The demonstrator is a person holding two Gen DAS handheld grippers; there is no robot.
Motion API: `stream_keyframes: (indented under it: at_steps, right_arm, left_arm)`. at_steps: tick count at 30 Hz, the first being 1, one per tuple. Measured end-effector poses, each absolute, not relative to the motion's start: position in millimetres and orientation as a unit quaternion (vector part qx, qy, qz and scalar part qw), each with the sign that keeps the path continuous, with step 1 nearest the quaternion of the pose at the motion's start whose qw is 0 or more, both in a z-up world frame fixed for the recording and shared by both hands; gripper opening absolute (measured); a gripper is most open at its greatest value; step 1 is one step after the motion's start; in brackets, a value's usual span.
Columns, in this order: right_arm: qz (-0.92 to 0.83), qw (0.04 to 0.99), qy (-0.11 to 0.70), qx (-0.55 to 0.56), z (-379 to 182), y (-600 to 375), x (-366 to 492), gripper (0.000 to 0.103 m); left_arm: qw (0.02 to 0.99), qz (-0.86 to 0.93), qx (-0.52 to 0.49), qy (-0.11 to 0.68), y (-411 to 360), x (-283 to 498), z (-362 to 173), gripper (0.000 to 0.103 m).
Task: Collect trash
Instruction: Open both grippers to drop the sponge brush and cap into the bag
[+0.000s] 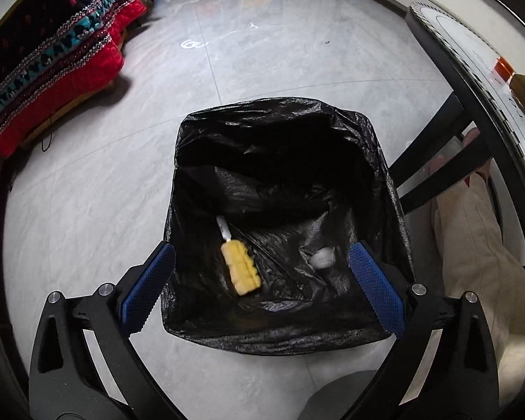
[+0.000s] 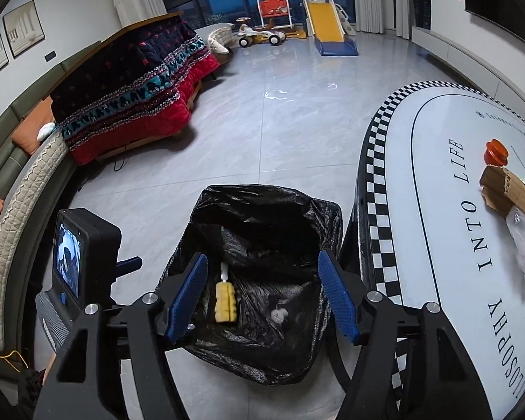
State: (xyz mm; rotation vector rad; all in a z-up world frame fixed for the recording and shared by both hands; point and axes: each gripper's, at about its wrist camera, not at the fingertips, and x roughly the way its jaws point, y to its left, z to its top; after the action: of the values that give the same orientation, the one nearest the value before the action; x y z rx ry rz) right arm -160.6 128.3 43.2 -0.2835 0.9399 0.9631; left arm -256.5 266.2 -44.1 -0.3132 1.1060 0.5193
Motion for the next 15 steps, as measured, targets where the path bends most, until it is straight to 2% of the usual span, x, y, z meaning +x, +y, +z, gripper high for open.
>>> stream_keyframes:
  at_steps: [15]
  right_arm:
    - [0.392,0.816,0.414,-0.097,58.4,63.1,-124.8,0.067]
  left_arm:
    - [0.851,0.180,-0.114,0.480,213.9,-209.6,-11.8,0.097]
